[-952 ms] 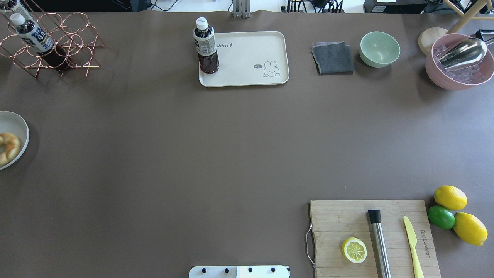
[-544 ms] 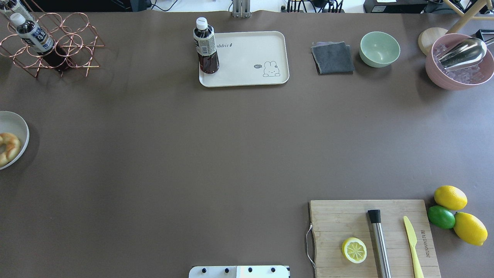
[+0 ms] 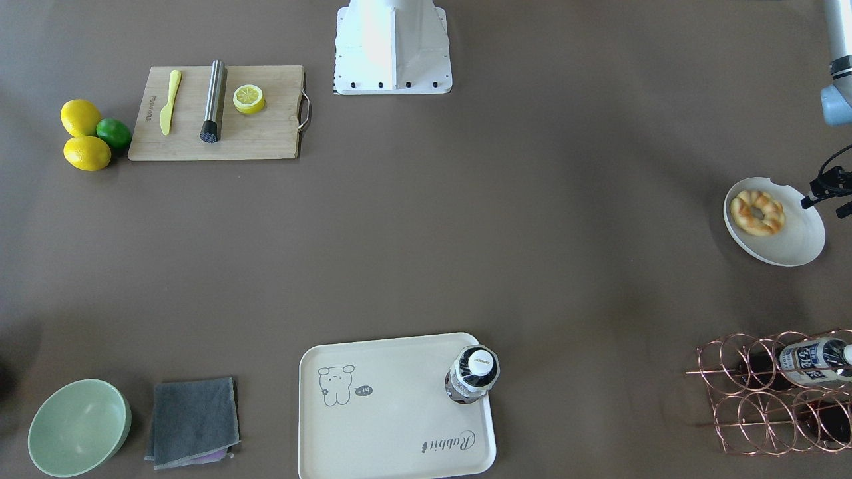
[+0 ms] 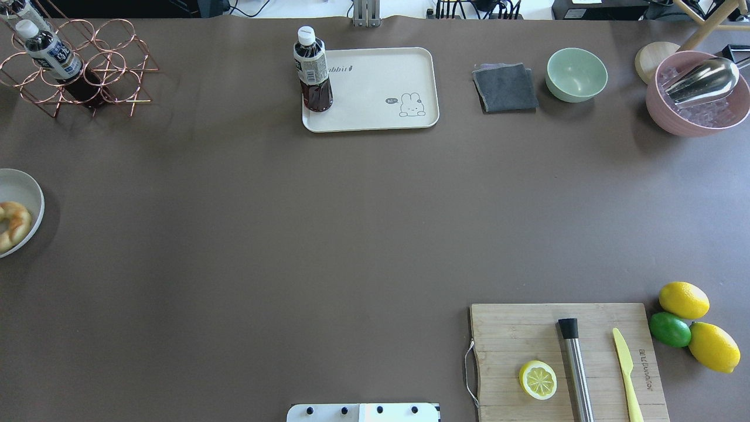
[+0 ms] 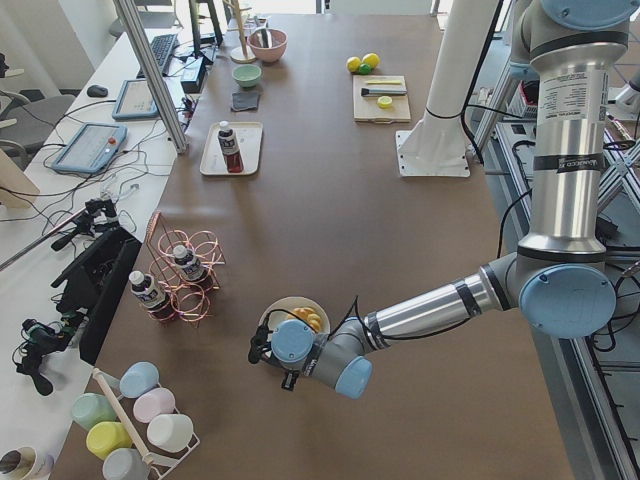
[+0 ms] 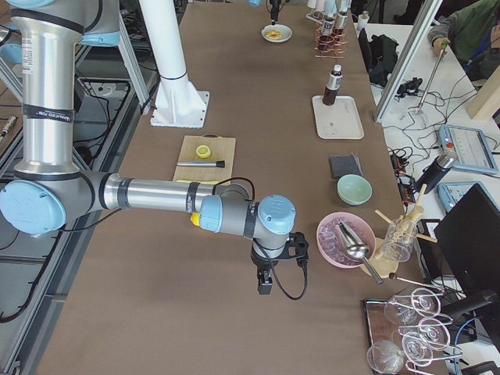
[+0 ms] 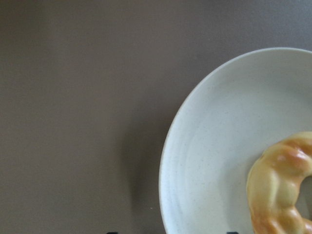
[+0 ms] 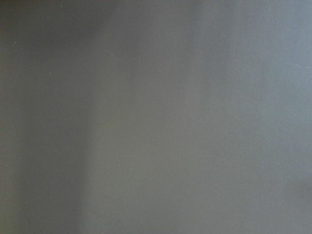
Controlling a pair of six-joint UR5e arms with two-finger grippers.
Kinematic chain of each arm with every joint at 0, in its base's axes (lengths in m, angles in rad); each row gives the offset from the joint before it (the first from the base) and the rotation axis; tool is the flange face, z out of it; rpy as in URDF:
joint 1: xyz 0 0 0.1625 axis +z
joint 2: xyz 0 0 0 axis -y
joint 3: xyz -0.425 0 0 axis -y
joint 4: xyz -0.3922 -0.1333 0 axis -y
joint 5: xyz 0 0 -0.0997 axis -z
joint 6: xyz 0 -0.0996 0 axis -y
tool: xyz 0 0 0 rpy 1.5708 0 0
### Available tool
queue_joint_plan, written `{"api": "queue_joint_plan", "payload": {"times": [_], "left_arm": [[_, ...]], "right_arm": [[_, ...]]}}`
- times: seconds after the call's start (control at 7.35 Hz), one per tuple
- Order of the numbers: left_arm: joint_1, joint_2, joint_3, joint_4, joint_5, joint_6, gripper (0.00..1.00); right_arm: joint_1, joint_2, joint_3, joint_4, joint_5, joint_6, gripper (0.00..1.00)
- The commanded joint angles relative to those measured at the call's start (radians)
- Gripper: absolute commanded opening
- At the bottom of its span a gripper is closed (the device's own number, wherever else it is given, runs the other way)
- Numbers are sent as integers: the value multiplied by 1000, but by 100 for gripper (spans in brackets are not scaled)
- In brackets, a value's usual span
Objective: Place donut on tray
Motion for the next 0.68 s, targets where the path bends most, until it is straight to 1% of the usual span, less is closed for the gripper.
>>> {"api": "queue_joint_plan", "payload": {"times": [0.0, 0.14, 0.27, 0.41, 0.54], "left_arm": [[4, -30, 27, -1, 0, -58, 88], [4, -43, 27, -5, 5, -125, 88], [4, -52, 25, -3, 35, -150, 88], [4, -57, 18, 2, 113, -154, 89], [4, -69, 33, 0, 118, -151, 89]], "right_arm": [[0, 1, 0, 0, 0, 0, 100], [0, 1, 2, 0, 0, 0, 100], [0, 1, 2, 0, 0, 0, 100], [0, 1, 2, 0, 0, 0, 100], [0, 1, 2, 0, 0, 0, 100]]}}
